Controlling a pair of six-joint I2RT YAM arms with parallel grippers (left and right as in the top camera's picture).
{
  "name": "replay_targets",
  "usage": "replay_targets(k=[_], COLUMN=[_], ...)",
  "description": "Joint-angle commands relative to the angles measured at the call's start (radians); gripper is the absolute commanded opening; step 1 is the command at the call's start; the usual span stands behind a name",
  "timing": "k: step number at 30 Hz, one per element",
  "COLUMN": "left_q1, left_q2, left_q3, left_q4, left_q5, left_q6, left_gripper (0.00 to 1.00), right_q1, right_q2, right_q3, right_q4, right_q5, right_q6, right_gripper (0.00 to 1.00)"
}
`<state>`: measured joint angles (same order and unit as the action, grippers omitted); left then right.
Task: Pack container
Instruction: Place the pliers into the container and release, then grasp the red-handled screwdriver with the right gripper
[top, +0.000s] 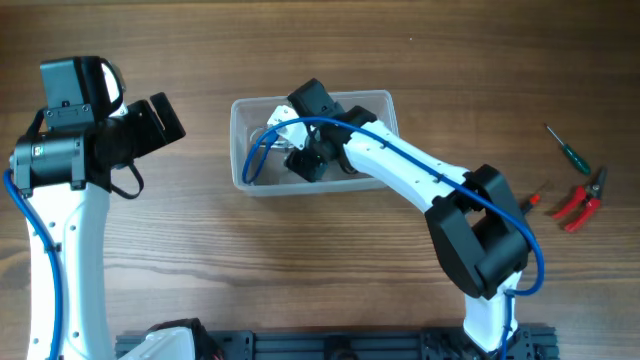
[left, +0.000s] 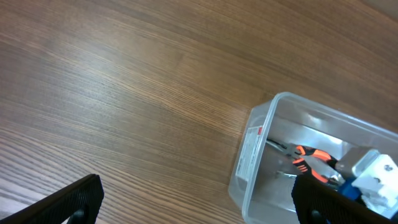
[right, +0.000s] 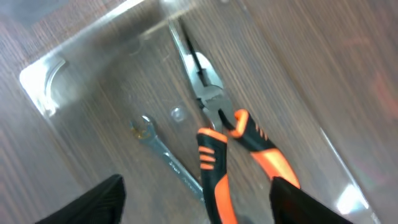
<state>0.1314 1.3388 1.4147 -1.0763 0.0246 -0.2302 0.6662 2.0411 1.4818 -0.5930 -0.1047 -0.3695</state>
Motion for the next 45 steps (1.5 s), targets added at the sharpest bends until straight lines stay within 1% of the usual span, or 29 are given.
replay_targets(k=[1, 2, 4, 5, 8, 9, 11, 12, 15, 18, 21, 23, 25, 28, 31, 37, 40, 45], left_q1=[0.005, 0.005, 0.005, 0.005, 0.005, 0.005, 0.005, 0.005, 0.005, 0.005, 0.005, 0.005, 0.005, 0.005, 0.005, 0.005, 0.005, 0.005], left_q2=[0.004, 0.004, 0.004, 0.004, 0.004, 0.004, 0.004, 0.004, 0.004, 0.004, 0.004, 0.004, 0.004, 0.004, 0.004, 0.004, 0.004, 0.004], left_q3=[-0.001, -0.001, -0.001, -0.001, -0.001, -0.001, -0.001, -0.001, -0.001, -0.001, -0.001, -0.001, -0.001, -0.001, -0.001, -0.001, -0.001, -0.001], left_q4=[0.002, 0.002, 0.002, 0.003, 0.009, 0.011, 0.013, 0.013, 0.013, 0.015, 0.018, 0.017, 0.017, 0.017, 0.017, 0.016, 0.016, 0.016], left_q5=[0.008, 0.008, 0.008, 0.008, 0.008, 0.008, 0.008, 0.008, 0.009, 0.008, 0.008, 0.008, 0.008, 0.008, 0.009, 0.009, 0.009, 0.008], left_q6=[-0.013, -0.013, -0.013, -0.013, -0.013, -0.013, -0.013, -0.013, -0.013, -0.013, -0.013, -0.013, -0.013, -0.013, -0.013, -0.013, -0.013, -0.013], left_gripper=[1.00, 1.00, 1.00, 1.00, 1.00, 1.00, 1.00, 1.00, 1.00, 1.00, 1.00, 1.00, 1.00, 1.00, 1.00, 1.00, 1.00, 1.00], right_q1=[-0.016, -0.031, -0.080, -0.127, -0.278, -0.393, -0.520, -0.592, -0.758, -0.854, -0.922, -0.978, -1.011, -1.030, -1.030, -1.030, -1.030, -1.030], right_q2=[-0.148, -0.207, -0.333, -0.410, -0.548, -0.607, -0.654, -0.674, -0.693, -0.690, -0.688, -0.681, -0.669, -0.626, -0.576, -0.415, -0.347, -0.262], right_q3=[0.043, 0.048, 0.048, 0.048, 0.048, 0.048, 0.048, 0.048, 0.048, 0.009, -0.104, -0.224, -0.306, -0.383, -0.399, -0.422, -0.444, -0.475], right_q4=[-0.042, -0.061, -0.118, -0.174, -0.347, -0.464, -0.588, -0.653, -0.789, -0.807, -0.756, -0.655, -0.572, -0.465, -0.432, -0.343, -0.287, -0.214], right_q5=[0.051, 0.138, 0.309, 0.366, 0.400, 0.394, 0.376, 0.373, 0.372, 0.349, 0.309, 0.258, 0.224, 0.208, 0.208, 0.208, 0.176, 0.147], right_q6=[0.222, 0.324, 0.546, 0.674, 0.961, 1.101, 1.208, 1.233, 1.237, 1.236, 1.238, 1.234, 1.210, 1.100, 1.049, 1.013, 0.970, 0.970], right_gripper=[0.80, 0.81, 0.93, 0.94, 0.95, 0.99, 1.00, 1.00, 1.00, 1.00, 1.00, 1.00, 0.99, 1.00, 0.99, 1.00, 0.99, 0.99])
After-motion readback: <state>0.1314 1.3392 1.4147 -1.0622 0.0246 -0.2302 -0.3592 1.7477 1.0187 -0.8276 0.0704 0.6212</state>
